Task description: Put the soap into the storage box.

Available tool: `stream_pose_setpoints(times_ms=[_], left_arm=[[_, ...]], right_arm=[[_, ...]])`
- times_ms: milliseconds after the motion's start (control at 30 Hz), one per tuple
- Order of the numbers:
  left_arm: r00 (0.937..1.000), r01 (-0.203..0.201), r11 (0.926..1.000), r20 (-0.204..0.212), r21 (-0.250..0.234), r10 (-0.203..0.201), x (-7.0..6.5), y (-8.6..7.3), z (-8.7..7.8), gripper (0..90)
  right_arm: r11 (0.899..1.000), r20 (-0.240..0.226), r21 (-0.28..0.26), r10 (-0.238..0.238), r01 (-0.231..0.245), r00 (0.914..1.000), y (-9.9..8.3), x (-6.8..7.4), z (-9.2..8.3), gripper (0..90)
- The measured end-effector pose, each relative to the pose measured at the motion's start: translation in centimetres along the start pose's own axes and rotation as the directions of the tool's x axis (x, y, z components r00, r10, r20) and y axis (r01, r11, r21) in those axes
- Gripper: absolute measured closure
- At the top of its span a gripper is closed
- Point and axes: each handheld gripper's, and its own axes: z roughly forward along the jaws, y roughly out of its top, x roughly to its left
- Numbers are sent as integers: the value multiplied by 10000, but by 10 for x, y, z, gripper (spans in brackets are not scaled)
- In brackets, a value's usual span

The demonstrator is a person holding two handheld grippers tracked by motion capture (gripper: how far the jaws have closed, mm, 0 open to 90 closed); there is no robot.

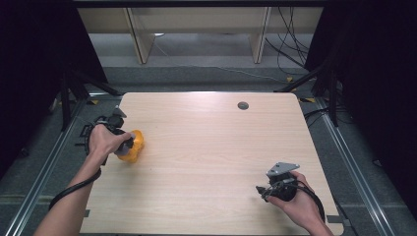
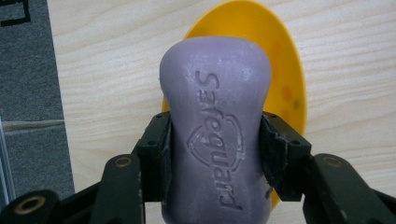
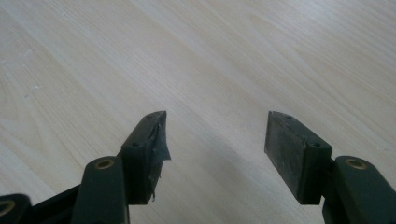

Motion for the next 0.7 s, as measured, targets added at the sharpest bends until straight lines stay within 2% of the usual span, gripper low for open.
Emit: stream_pose_setpoints(times_ms=[133, 533, 567, 667, 700], left_arm=[[9998, -188, 9997, -9, 133, 188, -1, 3, -1, 489], [9998, -197, 9998, -99, 54, 197, -8, 10, 7, 489], [9992, -387, 9992, -108, 106, 388, -7, 10, 7, 489], [9994, -315, 9995, -120, -2, 314, -9, 9, 11, 489], [9993, -360, 9993, -113, 118, 361, -9, 10, 12, 488]], right_arm=[[10000, 3, 15, 20, -20, 10000, 0, 0, 0, 396], [9999, -7, 51, -98, 98, 10000, -1, 0, 1, 395], [9999, -7, 51, -101, 101, 9999, -1, 0, 1, 394], [9999, -9, 56, -104, 104, 9999, -1, 0, 1, 395], [9999, -8, 61, -89, 89, 10000, -1, 0, 1, 394]])
